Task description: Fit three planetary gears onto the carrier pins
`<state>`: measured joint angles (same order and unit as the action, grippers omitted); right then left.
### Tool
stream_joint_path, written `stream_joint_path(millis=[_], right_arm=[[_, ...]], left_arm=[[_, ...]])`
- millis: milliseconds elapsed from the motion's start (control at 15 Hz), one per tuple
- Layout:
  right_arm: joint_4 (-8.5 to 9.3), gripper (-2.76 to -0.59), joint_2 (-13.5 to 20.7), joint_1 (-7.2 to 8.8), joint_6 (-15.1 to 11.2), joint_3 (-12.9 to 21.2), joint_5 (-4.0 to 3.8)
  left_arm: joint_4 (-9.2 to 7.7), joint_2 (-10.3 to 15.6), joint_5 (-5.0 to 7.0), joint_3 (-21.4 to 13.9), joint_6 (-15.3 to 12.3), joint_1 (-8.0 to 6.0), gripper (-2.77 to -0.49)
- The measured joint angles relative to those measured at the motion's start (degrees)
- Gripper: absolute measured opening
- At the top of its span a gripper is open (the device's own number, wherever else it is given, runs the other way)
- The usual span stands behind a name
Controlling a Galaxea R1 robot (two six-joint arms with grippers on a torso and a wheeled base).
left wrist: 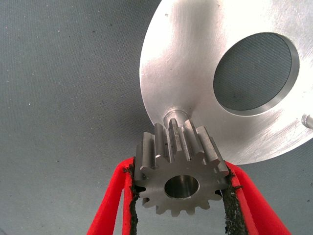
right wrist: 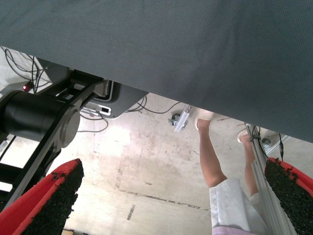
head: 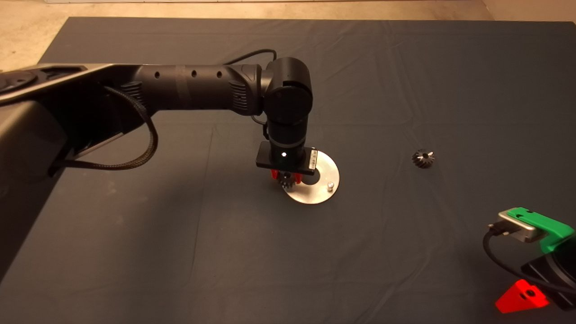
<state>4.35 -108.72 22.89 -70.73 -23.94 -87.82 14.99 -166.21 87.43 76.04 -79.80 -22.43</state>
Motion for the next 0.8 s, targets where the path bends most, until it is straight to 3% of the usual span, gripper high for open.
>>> stream_joint_path(millis=[800], right_arm=[[0.00,-0.61,0.0,0.00,0.0,0.0,0.01]], left_arm=[[-1.49,-0.3,-0.06,2.0,1.5,-0.30,-2.40]])
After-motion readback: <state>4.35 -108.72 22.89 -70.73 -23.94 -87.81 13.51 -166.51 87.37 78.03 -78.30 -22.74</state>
